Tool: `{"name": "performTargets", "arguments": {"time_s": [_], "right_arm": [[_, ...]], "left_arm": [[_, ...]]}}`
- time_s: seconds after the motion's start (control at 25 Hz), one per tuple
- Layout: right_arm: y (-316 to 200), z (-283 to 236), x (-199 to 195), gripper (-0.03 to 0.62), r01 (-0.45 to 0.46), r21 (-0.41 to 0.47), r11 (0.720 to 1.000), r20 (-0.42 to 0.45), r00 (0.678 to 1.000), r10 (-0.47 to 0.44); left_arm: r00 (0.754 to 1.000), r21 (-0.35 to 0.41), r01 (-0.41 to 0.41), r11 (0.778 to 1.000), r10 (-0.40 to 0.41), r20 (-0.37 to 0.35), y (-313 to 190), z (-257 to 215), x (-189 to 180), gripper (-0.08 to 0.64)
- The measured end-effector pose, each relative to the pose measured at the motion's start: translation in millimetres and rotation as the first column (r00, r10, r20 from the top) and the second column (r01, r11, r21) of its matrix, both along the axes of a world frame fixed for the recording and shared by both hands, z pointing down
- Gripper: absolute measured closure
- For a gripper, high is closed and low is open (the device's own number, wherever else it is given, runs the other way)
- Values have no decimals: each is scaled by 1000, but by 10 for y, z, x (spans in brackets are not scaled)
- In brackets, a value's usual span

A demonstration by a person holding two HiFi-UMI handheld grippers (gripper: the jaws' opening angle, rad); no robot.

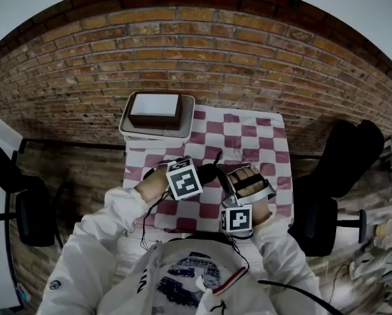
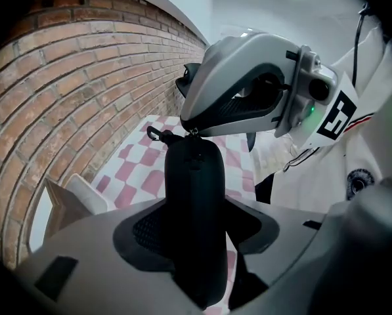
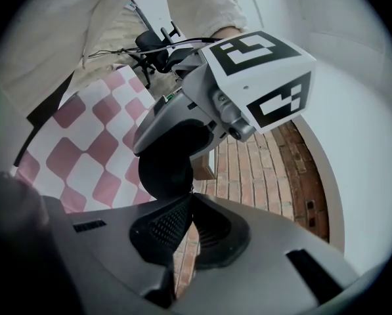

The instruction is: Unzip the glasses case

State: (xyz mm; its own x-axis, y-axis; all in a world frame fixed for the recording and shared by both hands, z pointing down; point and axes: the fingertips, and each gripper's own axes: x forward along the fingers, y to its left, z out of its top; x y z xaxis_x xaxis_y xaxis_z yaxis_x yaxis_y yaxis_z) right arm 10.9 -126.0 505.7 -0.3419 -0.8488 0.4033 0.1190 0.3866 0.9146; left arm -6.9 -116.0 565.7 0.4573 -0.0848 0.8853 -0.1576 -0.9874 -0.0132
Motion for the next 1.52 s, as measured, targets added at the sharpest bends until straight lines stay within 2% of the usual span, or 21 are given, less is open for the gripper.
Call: {"name": "performTargets", "arguments": {"time_s": [0.4, 0.56, 0.76, 1.04, 1.28, 1.52], "right_arm": [[-51, -16, -11, 577, 5, 6, 1000, -35, 999, -5], [-32, -10, -44, 577, 8, -8, 1000, -15, 1000, -8], [-27, -8, -49, 577, 12, 14, 1000, -54, 998, -11], [-21, 6, -20, 575, 9, 5, 1000, -65, 998, -9], [3, 47, -31, 574, 11, -71, 997, 6, 1000, -10], [16, -49, -19, 574, 16, -80, 997, 59, 998, -11]], "left_arm": [[999, 19, 13, 1000, -13, 30, -74, 7, 19, 314], [999, 21, 13, 1000, -14, 39, -74, 27, 33, 314], [998, 17, 13, 1000, -14, 54, -77, 52, 59, 314], [998, 20, 7, 1000, -8, 55, -62, 56, 58, 314], [998, 33, 11, 999, -13, 60, -47, 81, 24, 314], [999, 55, 29, 998, -31, 38, -111, 47, 4, 313]]}}
